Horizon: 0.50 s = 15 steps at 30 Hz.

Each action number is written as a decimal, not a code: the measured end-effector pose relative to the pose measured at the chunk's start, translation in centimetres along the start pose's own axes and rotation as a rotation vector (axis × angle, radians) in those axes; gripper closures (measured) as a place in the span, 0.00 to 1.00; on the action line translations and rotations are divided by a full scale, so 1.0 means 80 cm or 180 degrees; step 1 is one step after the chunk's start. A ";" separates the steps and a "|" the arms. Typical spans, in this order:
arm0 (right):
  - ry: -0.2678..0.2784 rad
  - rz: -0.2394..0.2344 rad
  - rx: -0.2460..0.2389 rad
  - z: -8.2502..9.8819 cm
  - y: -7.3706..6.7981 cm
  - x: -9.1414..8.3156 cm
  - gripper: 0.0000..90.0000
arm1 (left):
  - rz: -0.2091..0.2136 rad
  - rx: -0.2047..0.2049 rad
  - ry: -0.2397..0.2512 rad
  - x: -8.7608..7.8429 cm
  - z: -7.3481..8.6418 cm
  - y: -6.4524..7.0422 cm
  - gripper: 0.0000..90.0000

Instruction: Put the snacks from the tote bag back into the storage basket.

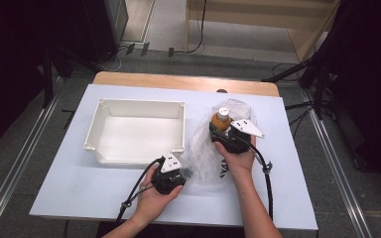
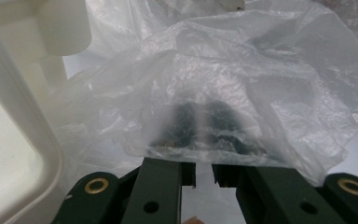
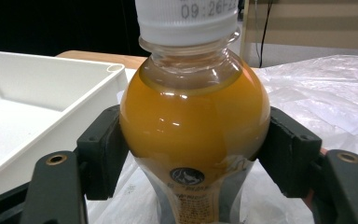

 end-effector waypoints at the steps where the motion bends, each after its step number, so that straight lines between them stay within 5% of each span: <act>1: 0.0006 -0.0004 0.0006 -0.001 -0.001 -0.001 0.35 | 0.0004 -0.0003 0.0000 0.000 0.000 0.000 0.92; 15: 0.0147 0.0021 0.0034 -0.040 -0.008 -0.031 0.35 | 0.0000 -0.0020 0.0010 0.000 0.000 0.000 0.92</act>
Point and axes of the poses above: each handheld gripper's, and its own axes: x roughly forward along the jaws, z roughly out of its underside, y roughly to its right, the point moved 5 cm from there along x, roughly forward along the jaws, and after that the axes turned 1 degree about z, right-handed, at the moved point
